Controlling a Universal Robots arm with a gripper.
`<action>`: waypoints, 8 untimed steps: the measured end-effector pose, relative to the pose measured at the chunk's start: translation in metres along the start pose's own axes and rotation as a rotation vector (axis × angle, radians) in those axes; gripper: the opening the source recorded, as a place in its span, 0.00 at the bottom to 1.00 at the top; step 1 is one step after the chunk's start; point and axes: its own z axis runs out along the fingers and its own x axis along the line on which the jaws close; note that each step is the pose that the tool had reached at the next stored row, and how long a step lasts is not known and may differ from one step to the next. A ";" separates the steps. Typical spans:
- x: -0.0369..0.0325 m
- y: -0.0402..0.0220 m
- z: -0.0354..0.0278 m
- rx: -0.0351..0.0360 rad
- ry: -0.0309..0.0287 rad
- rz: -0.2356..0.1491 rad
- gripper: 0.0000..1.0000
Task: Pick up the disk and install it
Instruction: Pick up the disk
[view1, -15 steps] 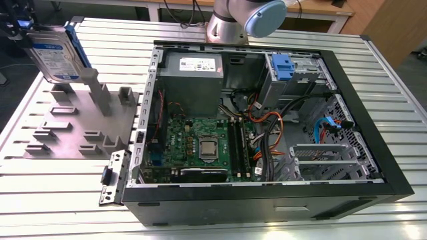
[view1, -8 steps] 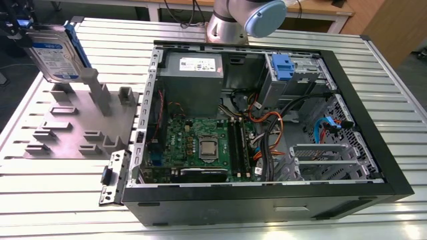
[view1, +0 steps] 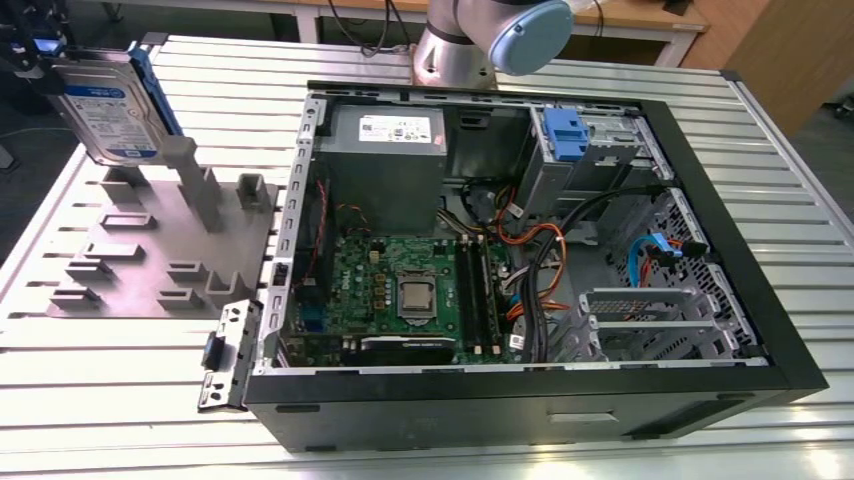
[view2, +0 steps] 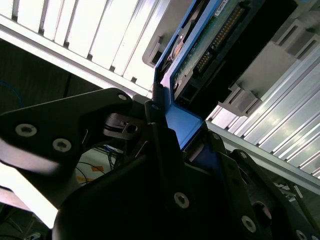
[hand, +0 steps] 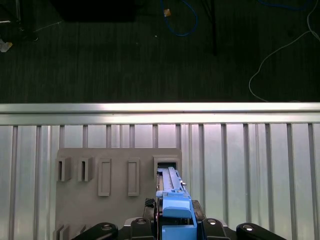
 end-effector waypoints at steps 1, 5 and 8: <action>0.0000 0.0000 -0.0001 0.0000 0.0000 0.000 0.36; -0.0001 0.0001 -0.0032 -0.0001 0.0000 0.000 0.36; -0.0002 0.0002 -0.0041 0.0003 -0.0001 0.000 0.36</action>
